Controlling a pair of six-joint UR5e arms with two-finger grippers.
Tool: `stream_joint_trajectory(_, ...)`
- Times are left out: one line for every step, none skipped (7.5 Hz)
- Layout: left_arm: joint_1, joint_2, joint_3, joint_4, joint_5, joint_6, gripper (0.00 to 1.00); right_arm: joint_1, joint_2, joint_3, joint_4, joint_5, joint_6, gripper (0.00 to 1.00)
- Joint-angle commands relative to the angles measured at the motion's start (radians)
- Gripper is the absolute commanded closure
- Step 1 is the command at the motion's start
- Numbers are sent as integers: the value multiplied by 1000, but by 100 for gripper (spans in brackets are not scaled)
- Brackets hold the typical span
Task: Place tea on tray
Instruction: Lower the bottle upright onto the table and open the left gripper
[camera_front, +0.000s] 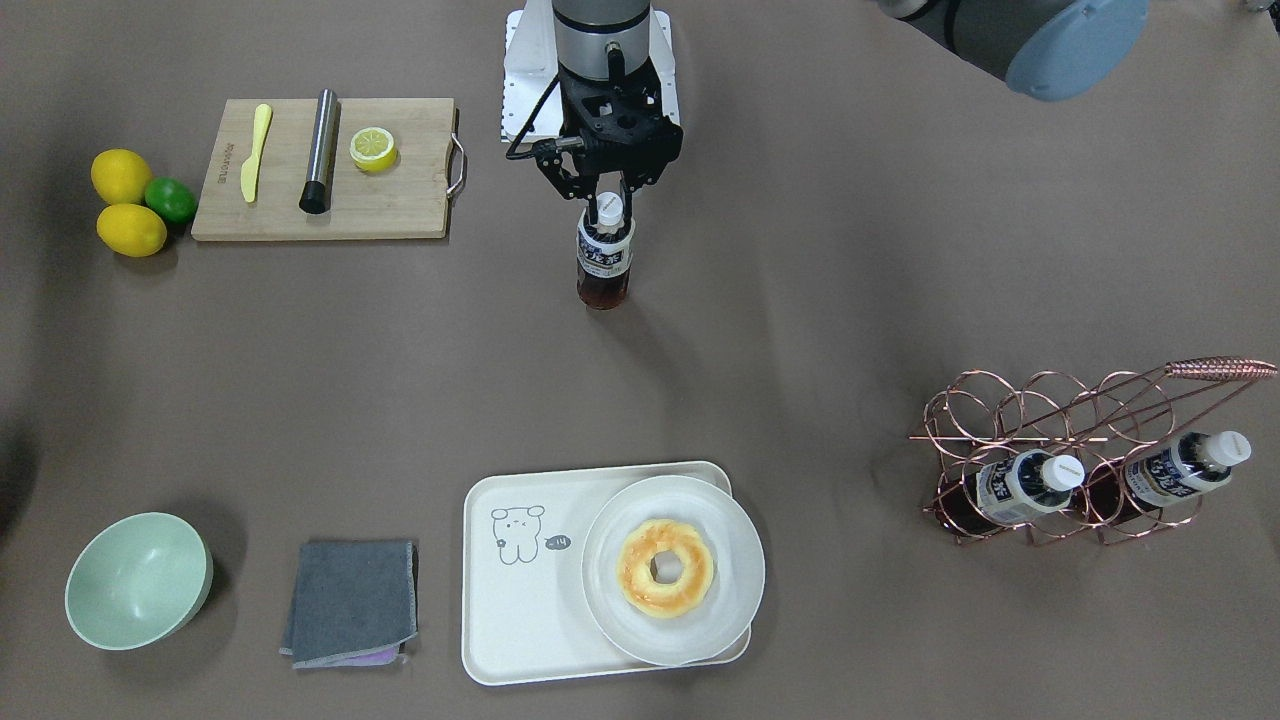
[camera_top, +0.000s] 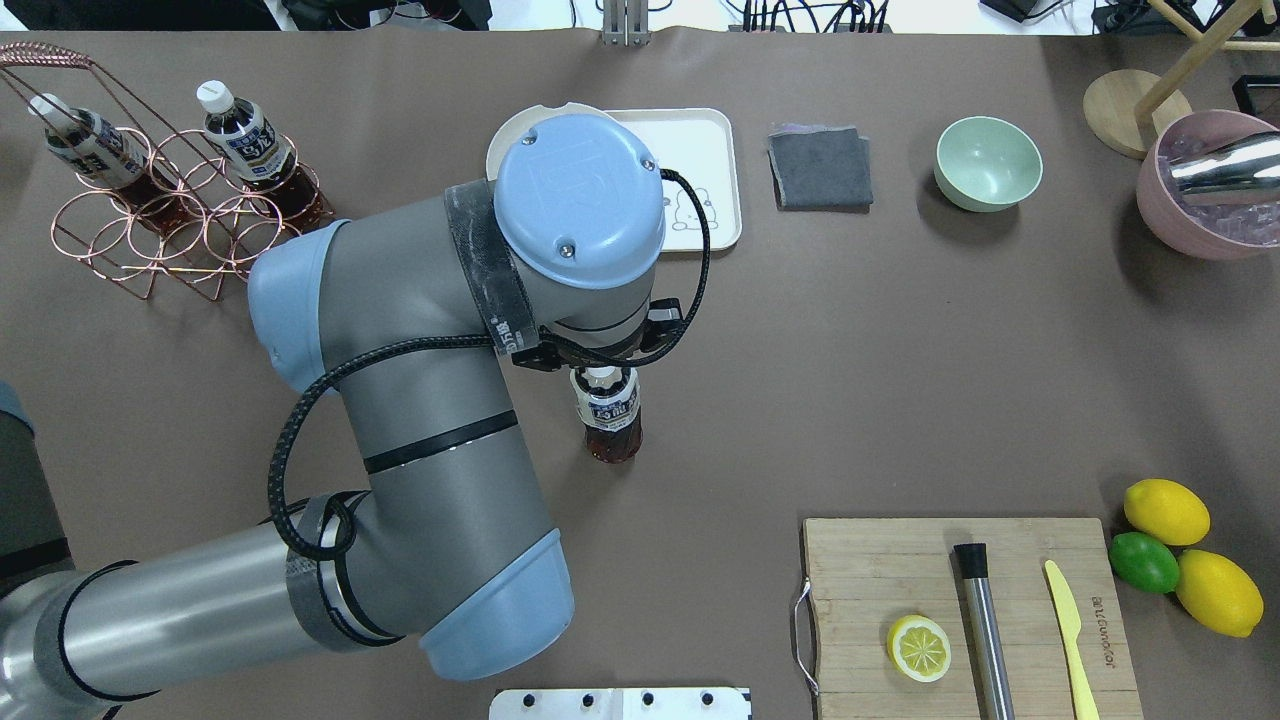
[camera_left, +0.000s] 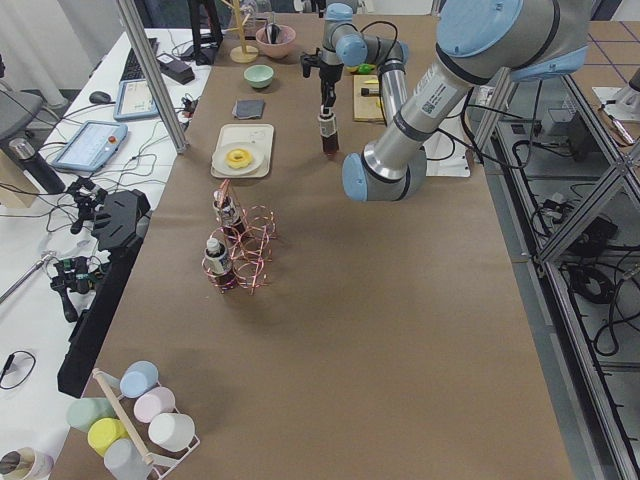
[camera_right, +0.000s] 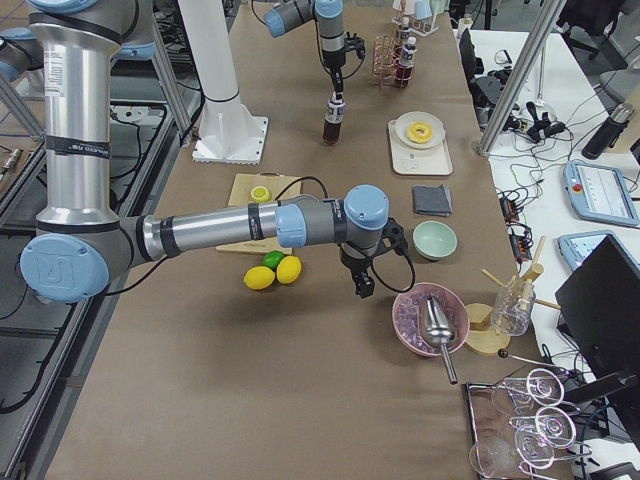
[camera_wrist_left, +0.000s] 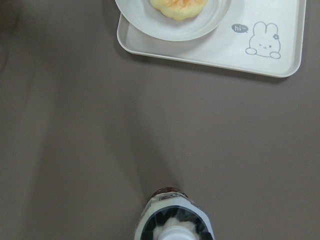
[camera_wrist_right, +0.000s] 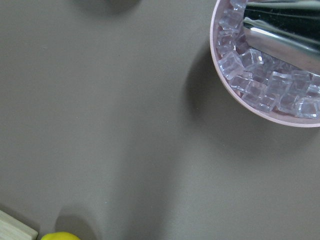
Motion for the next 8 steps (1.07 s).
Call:
stream_joint_trajectory(14,7,2,-1,20,-1,100,-4,0,-3,0,-1,-2,0)
stream_joint_trajectory(20,13,-1,-3,32,-1,100,-4,2,-3,0,-1,0,0)
stream_joint_trajectory(22,15,-1,-15,34,-1,100,-5,0,-3,0,-1,-2,0)
stream_joint_trajectory(22,28,-4,-27,34,-1,84,-5,5,0,0,-1,1,0)
stream_joint_trajectory(22,34,-5,-40,34,-1,29,-8,37,3,-2,0,6,0)
stream_joint_trajectory(22,33,-11,-40,34,1,5,-34,60,6,-2,3,71,0)
stream_joint_trajectory(13,45,-53,-34,34,4,4,-66,101,8,-2,-1,169,0)
stream_joint_trajectory(-38,121,-145,-31,28,31,4,-103,153,20,-2,-3,276,0)
